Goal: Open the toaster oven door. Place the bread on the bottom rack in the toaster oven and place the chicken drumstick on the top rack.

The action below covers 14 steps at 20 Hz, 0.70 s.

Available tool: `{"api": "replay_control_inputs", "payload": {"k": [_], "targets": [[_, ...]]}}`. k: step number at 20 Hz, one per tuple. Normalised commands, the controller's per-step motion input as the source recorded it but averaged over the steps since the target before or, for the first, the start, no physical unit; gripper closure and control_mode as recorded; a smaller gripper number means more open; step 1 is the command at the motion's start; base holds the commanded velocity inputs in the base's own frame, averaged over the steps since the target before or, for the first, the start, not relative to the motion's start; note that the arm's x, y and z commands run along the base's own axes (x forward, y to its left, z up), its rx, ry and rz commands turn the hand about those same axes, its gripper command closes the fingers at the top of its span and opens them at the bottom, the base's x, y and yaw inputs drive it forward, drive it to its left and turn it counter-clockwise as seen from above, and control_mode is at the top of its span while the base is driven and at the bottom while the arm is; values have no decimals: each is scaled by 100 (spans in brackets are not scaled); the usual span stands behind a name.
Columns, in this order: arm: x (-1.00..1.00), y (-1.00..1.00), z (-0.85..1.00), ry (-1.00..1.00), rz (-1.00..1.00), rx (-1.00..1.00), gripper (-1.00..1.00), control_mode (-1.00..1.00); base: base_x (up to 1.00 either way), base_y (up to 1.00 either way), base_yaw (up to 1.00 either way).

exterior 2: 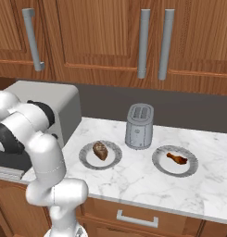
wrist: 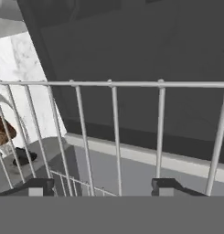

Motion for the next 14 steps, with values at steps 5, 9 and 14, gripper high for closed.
{"api": "replay_control_inputs", "payload": {"k": [5,9,14], "targets": [[-63,-48,68,-10,0,2,-100,-100,0,0,0],[-52,-67,66,-16,0,8,-100,-100,0,0,0],[-41,-95,60,-10,0,14,-100,-100,0,0,0]]}}
